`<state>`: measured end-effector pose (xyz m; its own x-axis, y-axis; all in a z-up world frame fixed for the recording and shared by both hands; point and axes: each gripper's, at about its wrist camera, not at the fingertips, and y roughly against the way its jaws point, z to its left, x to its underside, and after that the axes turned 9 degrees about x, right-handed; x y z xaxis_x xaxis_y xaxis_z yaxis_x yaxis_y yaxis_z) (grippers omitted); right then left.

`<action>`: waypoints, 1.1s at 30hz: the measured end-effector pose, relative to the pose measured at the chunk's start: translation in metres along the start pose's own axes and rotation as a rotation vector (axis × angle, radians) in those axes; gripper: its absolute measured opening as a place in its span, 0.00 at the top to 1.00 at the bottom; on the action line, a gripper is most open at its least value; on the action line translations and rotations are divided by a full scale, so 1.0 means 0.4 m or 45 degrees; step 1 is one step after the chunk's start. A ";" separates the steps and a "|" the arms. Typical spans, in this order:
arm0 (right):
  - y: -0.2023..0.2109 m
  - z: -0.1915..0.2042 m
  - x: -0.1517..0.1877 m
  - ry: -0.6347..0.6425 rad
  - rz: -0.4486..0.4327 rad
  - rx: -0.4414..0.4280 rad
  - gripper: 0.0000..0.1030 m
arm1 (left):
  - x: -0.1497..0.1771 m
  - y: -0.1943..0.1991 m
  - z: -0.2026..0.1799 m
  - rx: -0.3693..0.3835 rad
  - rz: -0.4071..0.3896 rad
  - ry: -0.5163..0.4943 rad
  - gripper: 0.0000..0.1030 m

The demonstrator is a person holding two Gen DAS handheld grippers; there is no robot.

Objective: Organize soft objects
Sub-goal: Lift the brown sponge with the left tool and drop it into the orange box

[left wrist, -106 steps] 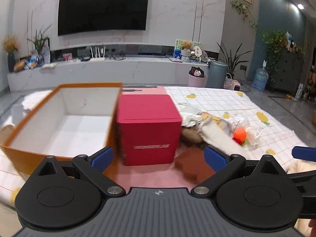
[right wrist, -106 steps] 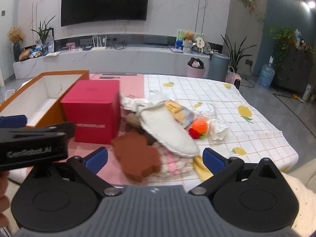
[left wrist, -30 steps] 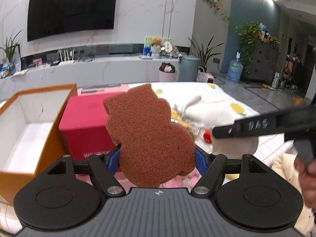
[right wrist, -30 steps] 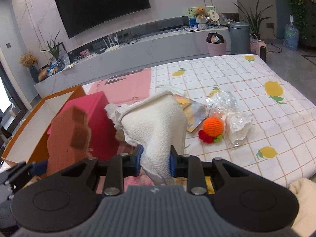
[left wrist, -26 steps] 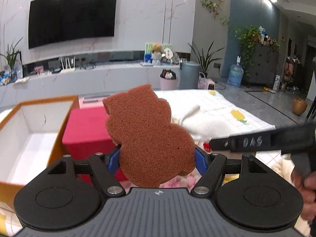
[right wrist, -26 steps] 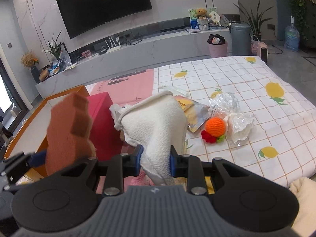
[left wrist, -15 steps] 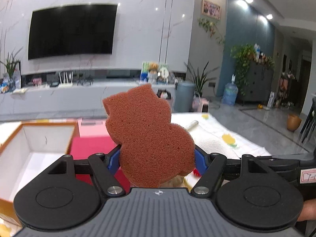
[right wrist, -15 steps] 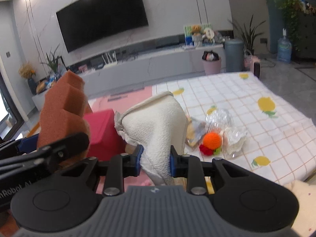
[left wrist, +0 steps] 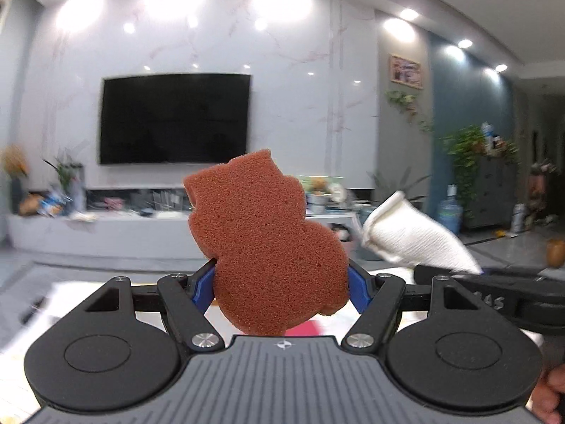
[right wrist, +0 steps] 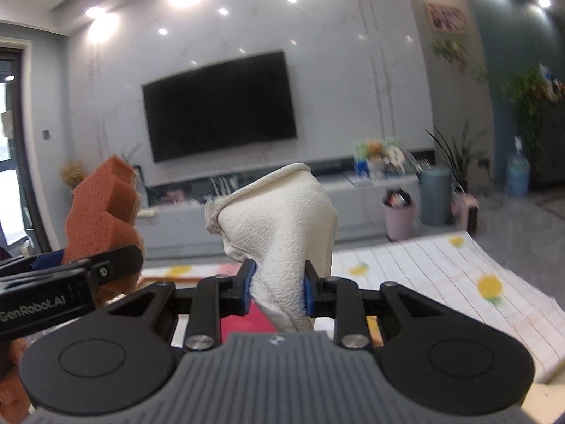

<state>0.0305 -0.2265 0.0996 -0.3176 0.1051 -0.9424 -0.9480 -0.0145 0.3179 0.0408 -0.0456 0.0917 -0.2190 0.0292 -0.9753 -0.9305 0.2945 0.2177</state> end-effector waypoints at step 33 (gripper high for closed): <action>-0.271 0.453 0.226 0.265 0.282 -0.178 0.73 | 0.268 -0.145 0.363 -0.125 0.690 0.076 0.10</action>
<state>0.1084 -0.0353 -0.0012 -0.4996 -0.1211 -0.8578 -0.8447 -0.1517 0.5133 0.1141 0.0789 -0.0309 -0.6879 0.0970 -0.7193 -0.7023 0.1615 0.6934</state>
